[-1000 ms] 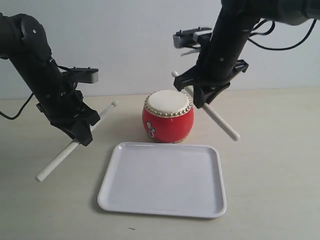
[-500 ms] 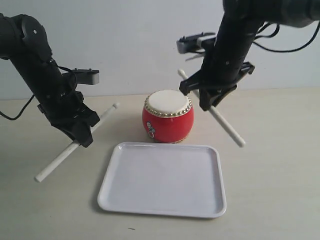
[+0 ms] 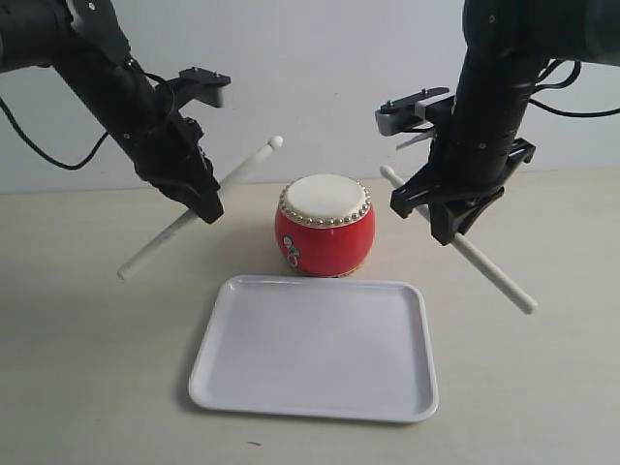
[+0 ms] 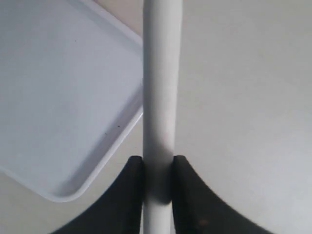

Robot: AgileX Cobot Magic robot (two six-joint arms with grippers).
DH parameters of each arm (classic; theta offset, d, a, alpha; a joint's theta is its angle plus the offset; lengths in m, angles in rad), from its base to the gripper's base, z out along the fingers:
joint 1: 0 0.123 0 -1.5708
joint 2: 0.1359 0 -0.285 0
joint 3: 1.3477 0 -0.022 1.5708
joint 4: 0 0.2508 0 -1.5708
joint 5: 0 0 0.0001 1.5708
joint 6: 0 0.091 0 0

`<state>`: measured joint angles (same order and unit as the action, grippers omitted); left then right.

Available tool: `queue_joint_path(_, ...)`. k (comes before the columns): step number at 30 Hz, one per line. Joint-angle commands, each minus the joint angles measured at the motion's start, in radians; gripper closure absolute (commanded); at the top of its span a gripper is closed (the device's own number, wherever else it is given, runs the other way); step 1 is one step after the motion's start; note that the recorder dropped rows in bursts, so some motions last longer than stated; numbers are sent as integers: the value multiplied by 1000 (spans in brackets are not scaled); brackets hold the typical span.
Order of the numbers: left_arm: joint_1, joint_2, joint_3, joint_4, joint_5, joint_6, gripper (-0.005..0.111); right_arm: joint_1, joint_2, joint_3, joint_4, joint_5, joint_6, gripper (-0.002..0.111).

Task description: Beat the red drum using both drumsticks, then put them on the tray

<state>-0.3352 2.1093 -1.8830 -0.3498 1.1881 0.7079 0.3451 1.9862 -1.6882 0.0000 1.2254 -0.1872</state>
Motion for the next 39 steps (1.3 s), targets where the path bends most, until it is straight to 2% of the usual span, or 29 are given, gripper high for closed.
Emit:
queue_joint_path(1, 11, 78, -45, -5, 17, 22, 107, -22, -6, 5, -16, -4, -18, 108)
queue_joint_path(14, 5, 123, -144, -32, 20, 27, 107, -45, -6, 5, -10, -4, -28, 108)
queue_joint_path(21, 2, 215, -144, -36, 19, 43, 107, -45, 4, 5, -10, -4, -28, 108)
queue_joint_path(27, 2, 262, -97, -81, 29, 80, 107, -45, 5, 5, -10, -4, -28, 108)
queue_joint_path(33, 25, 168, -97, -62, 33, 37, 107, -42, -9, 5, -10, -4, -28, 108)
queue_joint_path(39, 74, 65, -94, 4, 33, -76, 107, -42, -2, -89, 49, -4, -41, 108)
